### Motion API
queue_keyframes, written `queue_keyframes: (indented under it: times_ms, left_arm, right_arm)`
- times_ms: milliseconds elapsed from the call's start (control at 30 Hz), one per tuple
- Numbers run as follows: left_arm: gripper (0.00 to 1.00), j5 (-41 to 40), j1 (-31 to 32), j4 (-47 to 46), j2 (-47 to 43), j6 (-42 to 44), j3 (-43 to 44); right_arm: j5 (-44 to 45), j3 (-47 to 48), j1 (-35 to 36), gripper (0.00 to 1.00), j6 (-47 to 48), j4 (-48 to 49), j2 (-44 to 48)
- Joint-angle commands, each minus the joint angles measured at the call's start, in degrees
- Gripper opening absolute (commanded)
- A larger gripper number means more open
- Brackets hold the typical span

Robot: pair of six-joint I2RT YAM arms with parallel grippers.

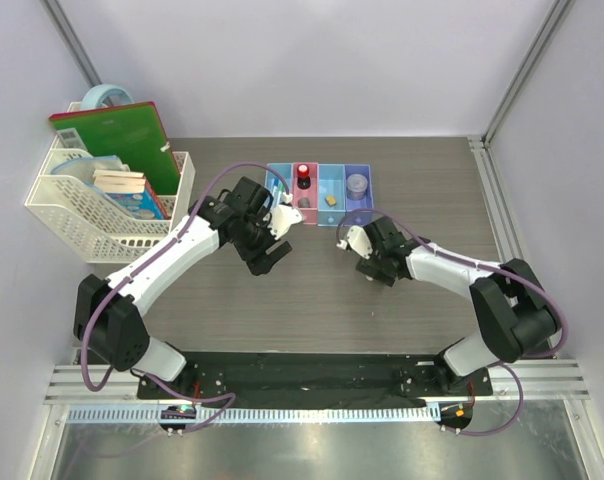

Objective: Sort the stationery into containers
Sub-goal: Move the stapler to the center of the board, then pick up the stapler from the center of the board.

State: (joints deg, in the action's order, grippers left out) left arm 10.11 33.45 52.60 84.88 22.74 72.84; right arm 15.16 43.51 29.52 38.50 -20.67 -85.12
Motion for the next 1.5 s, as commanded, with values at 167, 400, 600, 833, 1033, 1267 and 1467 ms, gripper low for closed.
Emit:
queue_keyframes:
  times_ms: [167,400,600,833,1033,1267,1467]
  left_arm:
    - [0.76,1.58,-0.23,0.66,-1.82,-0.59,1.52]
    - [0.76,2.11,-0.23,1.1,-1.82,-0.86,2.22]
    - [0.76,2.02,-0.23,3.03,-2.7,0.02,2.83]
    - [0.76,1.14,-0.23,6.72,-4.9,3.44,3.27]
    - [0.76,0.96,-0.23,10.15,-5.6,5.64,4.5]
    - [0.76,1.14,-0.23,10.77,-4.81,6.35,5.82]
    - [0.76,1.93,-0.14,10.59,-3.24,6.7,6.09]
  right_arm:
    - [10.67,1.94,0.28,0.77,-3.43,14.15,-2.51]
    - [16.23,4.37,0.19,0.77,-9.64,12.71,-0.84]
    - [-4.14,9.57,0.28,0.78,-21.7,-3.39,8.47]
    - [-17.53,12.04,0.19,0.8,-36.62,-5.0,5.94]
    - [-11.91,13.36,0.19,0.83,-45.17,-2.54,-1.18]
    - [-7.08,13.62,0.28,0.84,-49.75,-2.63,-3.3]
    - [-4.79,12.22,0.19,0.83,-50.28,-3.32,-3.03]
